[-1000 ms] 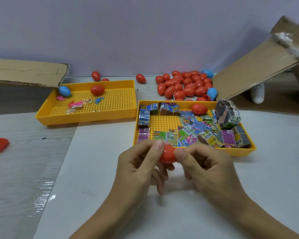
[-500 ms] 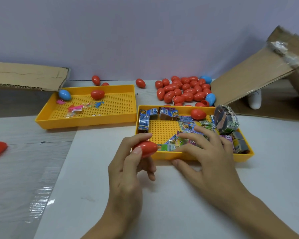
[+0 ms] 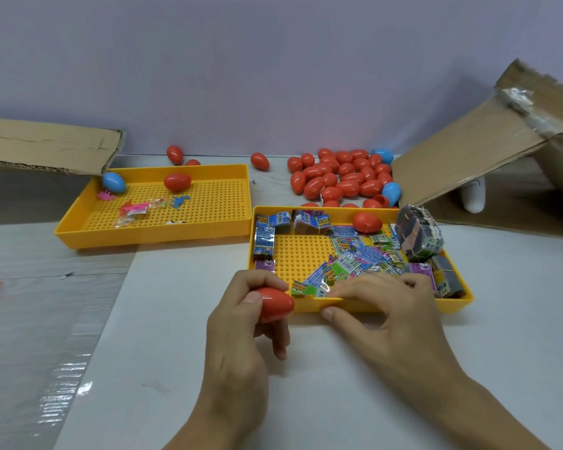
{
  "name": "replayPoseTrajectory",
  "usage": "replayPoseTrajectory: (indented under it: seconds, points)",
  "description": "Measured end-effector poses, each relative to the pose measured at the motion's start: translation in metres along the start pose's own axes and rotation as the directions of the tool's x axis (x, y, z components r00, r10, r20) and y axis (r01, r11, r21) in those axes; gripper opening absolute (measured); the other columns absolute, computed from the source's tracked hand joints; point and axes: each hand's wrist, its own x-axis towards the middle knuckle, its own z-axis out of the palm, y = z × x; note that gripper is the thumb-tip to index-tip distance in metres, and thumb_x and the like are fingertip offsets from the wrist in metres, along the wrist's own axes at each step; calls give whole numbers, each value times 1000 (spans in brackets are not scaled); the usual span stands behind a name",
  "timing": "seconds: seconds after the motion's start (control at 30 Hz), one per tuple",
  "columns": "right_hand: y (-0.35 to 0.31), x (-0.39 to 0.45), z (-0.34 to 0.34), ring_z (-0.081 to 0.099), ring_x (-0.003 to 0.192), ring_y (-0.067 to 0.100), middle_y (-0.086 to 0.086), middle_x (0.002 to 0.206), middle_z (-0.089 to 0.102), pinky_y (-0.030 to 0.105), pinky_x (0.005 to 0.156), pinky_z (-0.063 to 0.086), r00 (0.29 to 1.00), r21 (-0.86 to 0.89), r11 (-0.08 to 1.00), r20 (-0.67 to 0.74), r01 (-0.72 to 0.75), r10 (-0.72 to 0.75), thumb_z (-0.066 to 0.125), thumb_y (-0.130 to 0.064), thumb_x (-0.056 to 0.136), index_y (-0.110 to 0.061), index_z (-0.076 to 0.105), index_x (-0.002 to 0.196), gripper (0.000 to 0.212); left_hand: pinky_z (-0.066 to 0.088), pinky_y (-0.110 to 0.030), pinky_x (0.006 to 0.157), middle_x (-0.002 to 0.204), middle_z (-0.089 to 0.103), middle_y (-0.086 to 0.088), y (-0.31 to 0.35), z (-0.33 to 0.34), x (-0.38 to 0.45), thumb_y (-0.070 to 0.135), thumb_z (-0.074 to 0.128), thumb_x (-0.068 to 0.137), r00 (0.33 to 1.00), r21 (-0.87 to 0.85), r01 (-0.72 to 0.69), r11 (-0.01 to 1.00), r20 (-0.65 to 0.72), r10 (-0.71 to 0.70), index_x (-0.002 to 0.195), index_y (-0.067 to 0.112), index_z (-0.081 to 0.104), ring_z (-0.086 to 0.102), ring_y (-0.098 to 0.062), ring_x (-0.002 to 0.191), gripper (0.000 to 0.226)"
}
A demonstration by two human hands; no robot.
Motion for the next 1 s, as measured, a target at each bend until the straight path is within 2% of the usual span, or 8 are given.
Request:
replayPoseTrajectory:
  seconds: [0.27,0.4,0.5,0.67,0.77,0.83,0.9,1.0]
  points:
    - [-1,1,-2,60,88,-2,-24,85,69,29,84,25,1000,-4,1000,15,7,-7,72,-40,75,-33,71,80,9,42,-28,44,59,56,-5,0,0,1,42,39,80,1000,11,14,1000,5,-14,83,28,66,51,-21,51,31]
    - [0,-1,-4,57,89,-8,-24,88,63,33,88,33,999,104,994,-39,-15,19,78,-30,71,-32,60,92,27,43,-28,44,60,57,-5,1,0,1,40,39,82,1000,31,12,999,5,-13,84,28,67,53,-20,52,30]
    - [2,-1,-5,65,87,2,-20,94,65,46,86,45,998,224,975,-63,-15,29,82,-18,75,-33,59,95,34,44,-27,44,62,59,-5,1,0,0,35,40,85,1000,41,28,999,1,-28,83,30,67,54,-19,53,27]
    - [3,-1,-4,69,87,12,-8,100,63,27,77,54,985,429,903,-164,16,60,77,-10,82,-28,59,101,32,43,-26,44,63,58,-2,2,0,-1,45,39,77,1000,22,31,999,-1,-31,81,29,66,53,-17,52,32]
    - [0,-1,-2,69,85,15,-4,101,62,23,78,53,976,545,836,-212,70,57,72,-13,83,-25,62,105,27,42,-25,44,64,56,1,6,1,-3,49,41,77,999,26,43,999,16,-44,75,31,64,52,-14,52,29]
    - [-4,-2,-3,68,83,16,-5,102,63,22,77,53,981,622,778,-190,93,35,71,-15,85,-27,64,105,24,44,-27,45,64,58,-2,10,3,-4,52,49,77,998,21,51,998,37,-52,75,29,62,54,-15,51,26]
    - [-8,-4,-2,68,82,17,-4,101,64,22,76,54,992,682,727,-124,73,18,72,-15,85,-27,67,103,22,50,-27,49,75,63,-5,14,5,-6,49,69,75,997,12,0,1000,81,-1,82,25,60,61,-19,54,26]
    - [-12,-8,2,68,81,22,-1,98,65,26,74,55,999,712,702,-41,20,14,70,-8,83,-23,69,101,23,57,-29,60,97,68,-2,14,8,-7,44,83,72,987,43,-87,995,137,80,89,27,58,71,-26,77,35]
